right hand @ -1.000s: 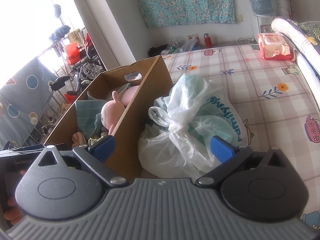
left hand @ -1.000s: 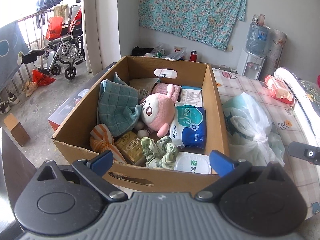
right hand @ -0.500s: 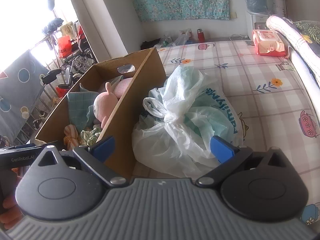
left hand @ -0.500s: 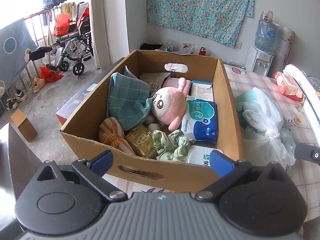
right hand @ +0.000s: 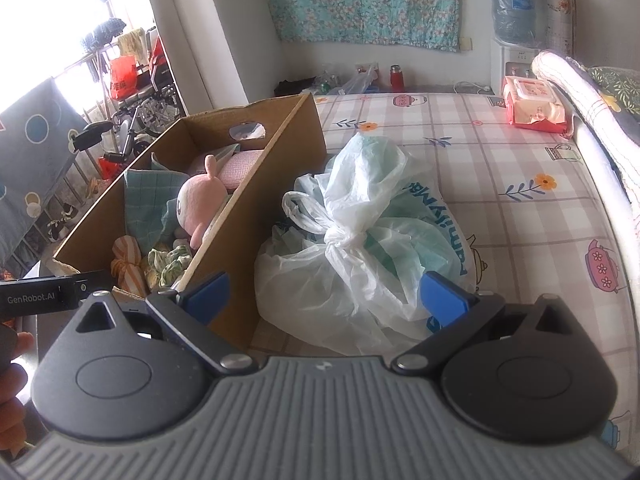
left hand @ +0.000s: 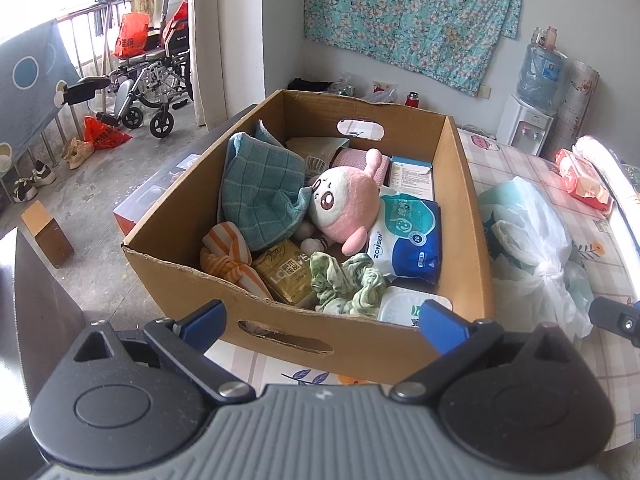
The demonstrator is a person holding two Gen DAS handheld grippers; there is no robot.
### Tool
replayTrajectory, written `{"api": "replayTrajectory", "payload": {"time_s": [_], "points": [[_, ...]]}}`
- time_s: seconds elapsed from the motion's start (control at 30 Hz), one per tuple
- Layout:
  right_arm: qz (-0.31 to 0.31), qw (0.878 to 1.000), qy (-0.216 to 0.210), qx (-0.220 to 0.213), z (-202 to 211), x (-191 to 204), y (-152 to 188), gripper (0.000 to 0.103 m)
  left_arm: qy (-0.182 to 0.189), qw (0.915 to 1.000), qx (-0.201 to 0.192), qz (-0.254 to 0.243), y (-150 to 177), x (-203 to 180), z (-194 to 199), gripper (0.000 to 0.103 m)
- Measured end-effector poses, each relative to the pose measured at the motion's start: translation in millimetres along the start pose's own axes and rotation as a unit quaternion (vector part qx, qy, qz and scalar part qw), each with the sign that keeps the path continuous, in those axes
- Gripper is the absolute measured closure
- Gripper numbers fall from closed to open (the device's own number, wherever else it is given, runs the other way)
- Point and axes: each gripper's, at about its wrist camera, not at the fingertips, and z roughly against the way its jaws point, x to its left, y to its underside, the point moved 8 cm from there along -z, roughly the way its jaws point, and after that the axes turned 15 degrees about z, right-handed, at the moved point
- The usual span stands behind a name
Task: Organize soft objects
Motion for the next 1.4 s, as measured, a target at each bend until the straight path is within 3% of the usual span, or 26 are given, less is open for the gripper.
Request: {"api": "replayTrajectory", "payload": {"time_s": [0.13,0.33,0.83,1.4], "points": [[0.003,1.0,0.001,-0.004,2.1,0.3,-1.6,0.001,-0.002,1.0,0.004,-0.004,3.7,-1.4,1.4,0.0],[-0.005,1.0,-0.016,0.023,0.8,0.7,3.2,0.001,-0.003,0.9998,0.019,-0.008,11.0,-7.8,4.2,0.0],[0.021,0.996,-0.069,0.046,-3.4,34.3,6.3,0.001,0.003,0.9988,0.042,-0.025,27.3,-21.8,4.9,0.0],[0.035,0.996,-0.049,0.066,-16.5,36.7,12.5,0.001,0.009,0.9984,0.048,-0.03,31.2,-25.3,3.2,0.0]]}}
